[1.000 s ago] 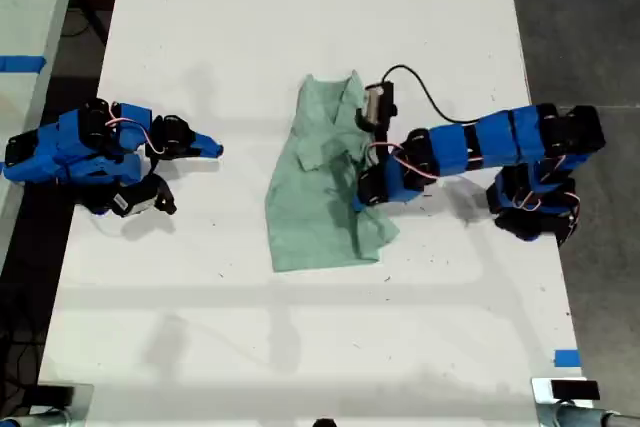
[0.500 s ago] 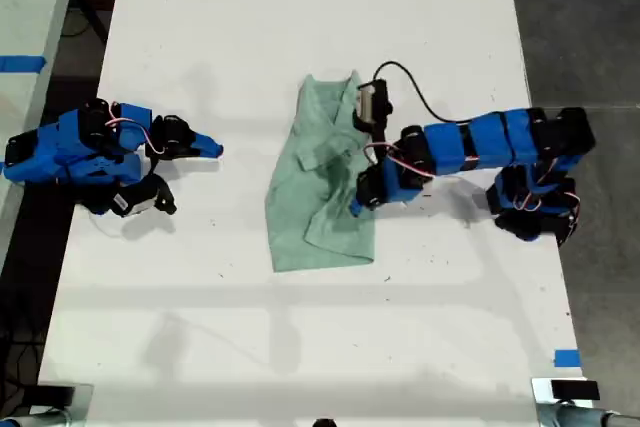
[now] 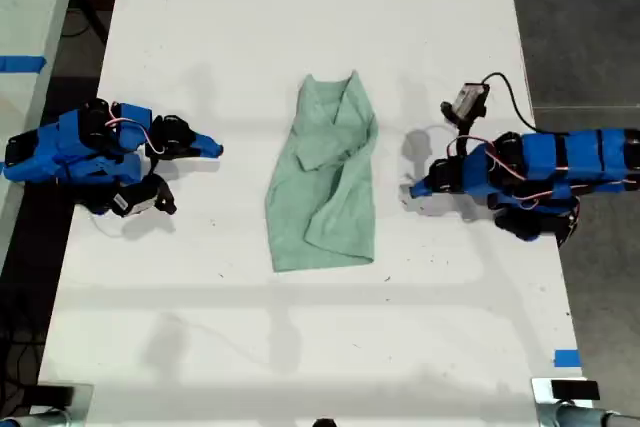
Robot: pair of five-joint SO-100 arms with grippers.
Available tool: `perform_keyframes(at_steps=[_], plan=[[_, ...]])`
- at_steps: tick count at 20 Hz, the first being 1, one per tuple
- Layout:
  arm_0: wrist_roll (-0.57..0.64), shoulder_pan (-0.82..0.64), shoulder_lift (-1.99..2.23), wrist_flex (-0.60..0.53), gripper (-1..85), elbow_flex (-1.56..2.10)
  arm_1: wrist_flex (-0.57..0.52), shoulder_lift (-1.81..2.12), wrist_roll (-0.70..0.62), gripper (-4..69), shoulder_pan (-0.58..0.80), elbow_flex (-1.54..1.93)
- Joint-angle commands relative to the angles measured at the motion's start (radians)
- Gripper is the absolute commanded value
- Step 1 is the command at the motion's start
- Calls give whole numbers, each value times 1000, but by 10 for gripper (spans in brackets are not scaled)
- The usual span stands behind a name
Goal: Fold t shirt
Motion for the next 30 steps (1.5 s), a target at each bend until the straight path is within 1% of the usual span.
perform_keyframes(at_steps=[1, 30], plan=[[5, 26, 9, -14, -2, -2, 227, 431, 72, 9, 6, 133], [-12, 35, 9, -17, -2, 2, 227, 423, 80, 12, -14, 144]])
